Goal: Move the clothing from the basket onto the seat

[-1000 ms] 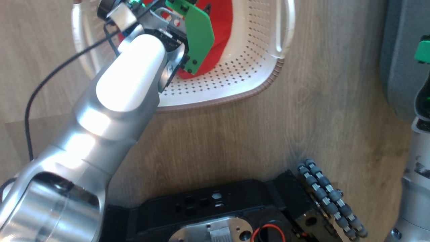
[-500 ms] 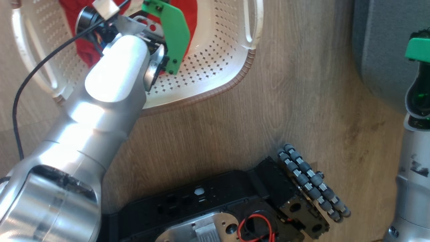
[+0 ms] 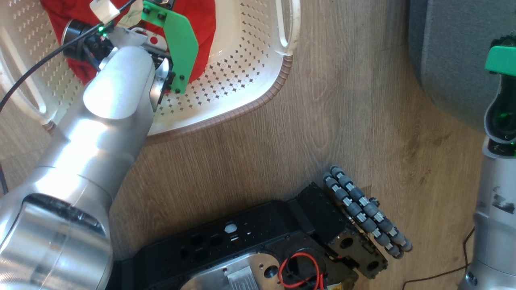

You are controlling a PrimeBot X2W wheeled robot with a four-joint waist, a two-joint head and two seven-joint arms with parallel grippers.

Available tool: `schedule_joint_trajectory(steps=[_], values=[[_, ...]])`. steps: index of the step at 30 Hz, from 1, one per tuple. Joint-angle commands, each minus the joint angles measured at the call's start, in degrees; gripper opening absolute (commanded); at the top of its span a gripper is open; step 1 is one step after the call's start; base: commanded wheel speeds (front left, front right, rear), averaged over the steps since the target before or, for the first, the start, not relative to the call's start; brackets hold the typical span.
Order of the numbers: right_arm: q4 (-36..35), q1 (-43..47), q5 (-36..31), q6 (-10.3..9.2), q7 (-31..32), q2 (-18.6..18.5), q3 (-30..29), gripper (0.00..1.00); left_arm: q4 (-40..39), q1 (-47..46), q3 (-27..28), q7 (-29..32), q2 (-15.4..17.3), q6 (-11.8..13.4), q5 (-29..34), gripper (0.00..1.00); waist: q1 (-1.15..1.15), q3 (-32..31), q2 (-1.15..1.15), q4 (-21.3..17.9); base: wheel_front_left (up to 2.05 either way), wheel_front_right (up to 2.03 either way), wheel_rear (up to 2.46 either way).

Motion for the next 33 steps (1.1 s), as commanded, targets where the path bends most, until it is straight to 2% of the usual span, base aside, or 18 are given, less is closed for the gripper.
schedule_joint_trajectory(steps=[1,2,3,4,5,6,7,15,19,26,33], values=[[-1.93,3.54,0.51,0.40,-0.27,-0.04,0.57,1.00,-0.08,0.50,0.17,0.16,0.51,0.01,0.61,1.00,0.00,-0.07,0.00,-0.15,0.00,0.00,0.00],[-1.94,3.66,0.62,0.40,-0.27,-0.04,0.59,1.00,0.48,0.44,-0.03,0.27,0.53,-0.06,0.67,1.00,0.00,-0.12,0.00,-0.26,0.00,0.00,0.00],[-1.96,3.78,0.74,0.40,-0.27,-0.04,0.57,1.00,1.03,0.35,-0.22,0.37,0.58,-0.15,0.75,0.87,0.00,-0.15,0.00,-0.38,0.00,0.00,0.00],[-1.98,3.91,0.86,0.40,-0.27,-0.04,0.54,1.00,1.58,0.26,-0.44,0.49,0.62,-0.28,0.83,0.51,0.00,-0.19,0.00,-0.50,0.00,0.00,0.00],[-2.00,4.04,0.93,0.40,-0.27,-0.04,0.49,1.00,2.00,0.20,-0.56,0.47,0.60,-0.38,0.82,0.42,0.00,-0.24,0.00,-0.57,0.00,0.00,0.00],[-2.02,4.19,1.01,0.40,-0.27,-0.04,0.44,1.00,2.42,0.17,-0.69,0.48,0.57,-0.45,0.80,0.24,0.00,-0.31,0.00,-0.64,0.00,0.00,0.00],[-2.03,4.35,1.09,0.40,-0.27,-0.04,0.40,1.00,2.82,0.15,-0.89,0.56,0.54,-0.63,0.83,0.00,0.00,-0.37,0.00,-0.71,0.00,0.00,0.00],[-1.71,4.69,1.56,0.40,-0.27,-0.04,-0.17,1.00,3.50,-0.38,-0.36,-2.02,-0.02,-1.14,-0.56,0.00,0.00,-0.56,0.00,-0.78,0.00,0.00,0.00],[-1.48,4.01,1.70,0.40,-0.27,-0.04,-0.39,1.00,1.87,-1.57,0.97,-5.99,-0.46,-1.12,-2.00,0.00,0.00,-1.12,0.00,-0.21,0.00,0.00,0.00],[-1.52,5.06,-1.18,0.40,-0.27,-0.04,-2.63,1.00,-2.83,-0.30,2.07,-13.48,-1.21,-2.86,-4.69,0.00,0.00,-6.31,0.00,4.64,0.00,0.00,0.00],[-1.25,9.37,-5.87,0.40,-0.27,-0.04,-6.08,1.00,-10.65,7.98,3.46,-22.00,-0.48,-4.83,-8.05,0.00,0.00,-16.49,0.00,11.61,0.00,0.00,0.00]])
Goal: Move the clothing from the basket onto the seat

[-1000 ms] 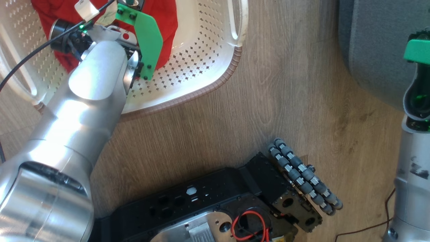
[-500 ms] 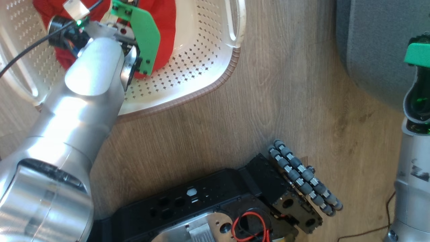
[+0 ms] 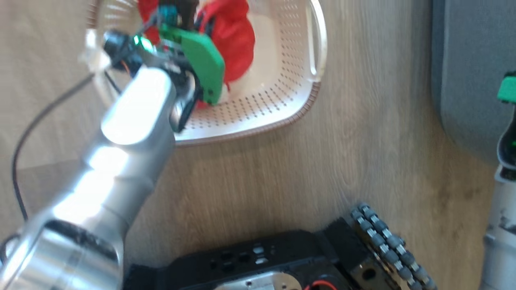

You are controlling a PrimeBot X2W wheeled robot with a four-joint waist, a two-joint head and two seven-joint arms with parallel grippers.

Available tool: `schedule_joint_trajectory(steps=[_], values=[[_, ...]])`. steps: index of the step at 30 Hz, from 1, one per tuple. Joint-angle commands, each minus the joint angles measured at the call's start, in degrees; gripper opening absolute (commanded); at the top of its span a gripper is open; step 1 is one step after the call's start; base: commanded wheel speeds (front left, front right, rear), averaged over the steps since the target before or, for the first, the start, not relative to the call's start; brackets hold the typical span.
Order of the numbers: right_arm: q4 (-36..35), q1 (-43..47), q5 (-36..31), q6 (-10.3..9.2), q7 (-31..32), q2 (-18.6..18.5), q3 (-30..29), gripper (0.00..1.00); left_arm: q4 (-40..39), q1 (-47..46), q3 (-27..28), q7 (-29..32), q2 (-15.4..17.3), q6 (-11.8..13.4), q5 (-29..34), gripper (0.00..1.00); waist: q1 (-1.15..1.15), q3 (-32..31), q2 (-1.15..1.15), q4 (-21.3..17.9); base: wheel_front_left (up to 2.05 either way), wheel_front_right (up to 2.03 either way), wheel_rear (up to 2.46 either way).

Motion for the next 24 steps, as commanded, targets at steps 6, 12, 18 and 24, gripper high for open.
schedule_joint_trajectory(steps=[6,12,18,24], values=[[-0.57,7.45,-3.56,0.40,-0.27,-0.12,-1.22,1.00,-10.42,10.84,4.15,-7.22,3.53,1.37,-3.12,0.00,0.00,-14.75,0.00,8.10,0.00,0.00,0.00],[1.22,12.00,-5.25,0.40,-0.27,-0.12,-1.08,1.00,-20.40,20.11,6.96,-10.31,7.78,4.23,-5.28,0.00,0.00,-23.55,0.00,10.74,0.00,0.00,0.00],[3.65,17.15,-6.80,0.40,-0.27,-0.12,-0.51,1.00,-29.31,29.37,9.93,-12.01,12.50,7.65,-6.72,0.00,0.00,-32.01,0.00,12.46,0.00,0.00,0.00],[5.88,22.10,-7.45,0.40,-0.27,-0.11,-0.38,1.00,-36.84,37.59,12.64,-12.09,17.43,11.20,-7.65,0.00,0.00,-39.36,0.00,13.68,0.00,0.00,0.00]])
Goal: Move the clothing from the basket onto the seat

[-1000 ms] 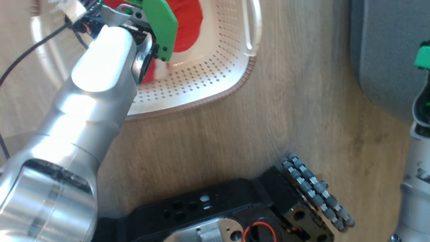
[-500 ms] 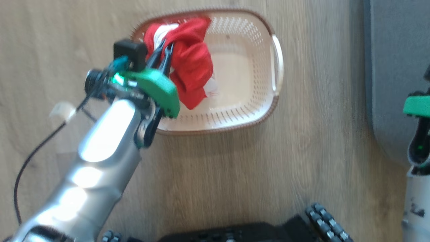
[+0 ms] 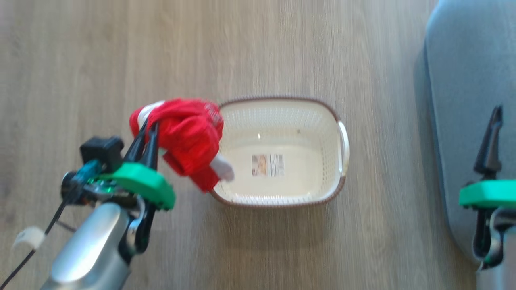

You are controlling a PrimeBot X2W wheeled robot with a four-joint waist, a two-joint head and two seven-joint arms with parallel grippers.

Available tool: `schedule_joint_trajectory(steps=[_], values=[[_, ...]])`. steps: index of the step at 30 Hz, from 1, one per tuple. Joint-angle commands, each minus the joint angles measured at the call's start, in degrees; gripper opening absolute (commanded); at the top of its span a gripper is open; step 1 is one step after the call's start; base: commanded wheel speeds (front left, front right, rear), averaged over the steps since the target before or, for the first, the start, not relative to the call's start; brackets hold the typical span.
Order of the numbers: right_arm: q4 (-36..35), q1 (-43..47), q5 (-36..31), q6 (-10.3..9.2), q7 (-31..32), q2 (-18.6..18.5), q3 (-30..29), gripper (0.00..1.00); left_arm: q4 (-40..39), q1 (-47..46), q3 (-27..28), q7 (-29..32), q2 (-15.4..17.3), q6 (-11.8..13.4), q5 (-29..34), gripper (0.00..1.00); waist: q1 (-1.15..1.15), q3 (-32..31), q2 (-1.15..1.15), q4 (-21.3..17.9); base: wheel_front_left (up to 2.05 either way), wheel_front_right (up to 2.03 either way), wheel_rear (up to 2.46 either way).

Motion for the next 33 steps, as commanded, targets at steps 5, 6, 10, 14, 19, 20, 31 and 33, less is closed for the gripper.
schedule_joint_trajectory(steps=[5,6,10,14,19,20,31,33], values=[[-0.30,3.62,-0.98,0.40,-0.27,-0.34,1.82,1.00,-6.23,3.55,4.29,0.74,5.72,2.52,-0.92,0.00,0.01,-9.47,-0.01,2.72,0.00,0.00,0.00],[-0.04,4.14,-1.09,0.40,-0.27,-0.41,2.06,1.00,-7.09,4.39,4.82,0.81,6.41,3.08,-1.07,0.00,0.01,-10.34,-0.01,2.80,0.00,0.00,0.00],[1.07,5.79,-1.29,0.40,-0.27,-0.84,3.02,1.00,-9.61,7.30,6.82,1.14,9.07,4.74,-1.72,0.00,0.01,-13.57,-0.01,3.02,0.00,0.00,0.00],[2.23,7.04,-1.05,0.40,-0.27,-1.31,4.02,1.00,-11.39,9.61,7.96,2.01,11.15,5.68,-2.33,0.00,0.01,-15.58,-0.01,3.10,0.00,0.00,0.00],[3.22,6.99,-0.83,0.40,-0.27,-1.78,5.00,1.00,-13.45,10.68,8.32,2.87,12.22,6.59,-2.46,0.00,0.01,-15.92,-0.01,3.14,0.00,0.00,0.00],[3.41,6.77,-0.78,0.40,-0.27,-1.91,5.30,1.00,-13.67,10.62,8.33,2.87,12.32,6.63,-2.42,0.00,0.01,-15.77,-0.01,3.14,0.00,0.00,0.00],[4.56,2.76,0.29,0.40,-0.27,-4.09,10.57,1.00,-12.58,7.12,7.10,1.75,13.46,3.48,-1.03,0.00,0.01,-13.83,-0.01,2.99,0.00,0.00,0.00],[4.86,1.88,0.69,0.40,-0.27,-4.56,11.98,1.00,-12.08,6.30,6.86,1.64,13.50,2.81,-0.94,0.00,0.01,-13.58,-0.01,2.96,0.00,0.00,0.00]])
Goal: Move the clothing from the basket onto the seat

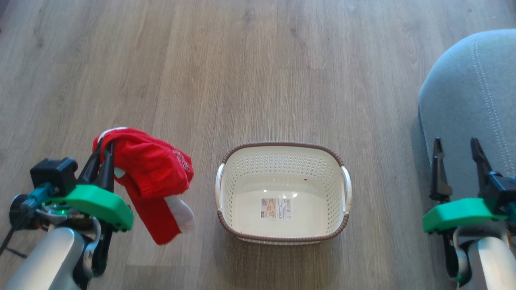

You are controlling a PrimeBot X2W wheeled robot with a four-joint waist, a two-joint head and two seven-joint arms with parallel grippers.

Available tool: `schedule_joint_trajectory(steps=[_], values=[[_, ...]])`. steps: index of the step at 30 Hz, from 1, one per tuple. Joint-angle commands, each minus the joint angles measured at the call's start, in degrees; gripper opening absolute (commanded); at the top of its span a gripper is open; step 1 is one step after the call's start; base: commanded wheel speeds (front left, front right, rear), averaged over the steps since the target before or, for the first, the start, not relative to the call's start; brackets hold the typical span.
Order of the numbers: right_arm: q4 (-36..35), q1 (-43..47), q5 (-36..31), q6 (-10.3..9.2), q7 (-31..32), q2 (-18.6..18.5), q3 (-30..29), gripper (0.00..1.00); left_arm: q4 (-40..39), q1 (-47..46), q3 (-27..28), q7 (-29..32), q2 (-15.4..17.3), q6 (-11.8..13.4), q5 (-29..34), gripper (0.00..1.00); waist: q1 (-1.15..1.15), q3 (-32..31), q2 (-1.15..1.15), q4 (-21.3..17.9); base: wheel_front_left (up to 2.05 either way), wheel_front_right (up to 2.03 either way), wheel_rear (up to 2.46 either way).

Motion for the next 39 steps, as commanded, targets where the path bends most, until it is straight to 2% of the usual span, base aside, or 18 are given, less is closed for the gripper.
schedule_joint_trajectory(steps=[1,7,13,14,20,26,30,39], values=[[-1.41,-2.33,0.42,0.40,-0.27,-1.31,1.84,1.00,-0.92,-3.72,2.37,-0.77,2.51,-0.43,0.39,0.00,0.01,0.13,0.00,0.02,0.00,0.00,0.00],[-0.75,-5.62,1.99,0.40,-0.27,-2.45,7.10,1.00,0.07,-6.17,1.14,-0.85,2.38,-2.48,0.91,0.00,0.01,0.79,0.00,0.18,0.00,0.00,0.00],[-0.28,-11.61,5.95,0.40,-0.07,-5.48,21.02,1.00,-0.75,-10.24,-1.60,0.09,1.10,-4.77,2.31,0.00,0.01,1.27,0.00,0.46,0.00,0.00,0.00],[-0.28,-11.61,5.95,0.40,-0.07,-5.48,21.02,1.00,-0.75,-10.24,-1.60,0.09,1.10,-4.77,2.31,0.00,0.01,1.27,0.00,0.46,0.00,0.00,0.00],[0.72,-18.13,10.69,0.40,0.77,-7.42,35.53,1.00,-2.76,-14.39,-5.49,1.44,-1.44,-6.71,4.33,0.00,0.01,1.32,0.00,0.77,0.00,0.00,0.00],[1.59,-23.46,14.60,0.40,0.97,-8.99,46.06,1.00,-3.76,-17.37,-9.86,2.49,-4.20,-9.20,6.12,0.00,0.01,1.04,0.00,0.93,0.00,0.00,0.00],[1.79,-26.16,16.73,0.40,1.15,-9.74,50.66,1.00,-5.01,-18.11,-13.02,3.39,-6.13,-10.53,6.98,0.00,0.01,0.78,0.00,0.41,0.00,0.00,0.00],[3.98,-27.44,18.68,0.40,2.03,-10.08,53.83,1.00,-8.21,-19.11,-18.51,4.90,-9.23,-12.79,8.51,0.00,0.01,0.71,0.00,0.00,0.00,0.00,0.00]])
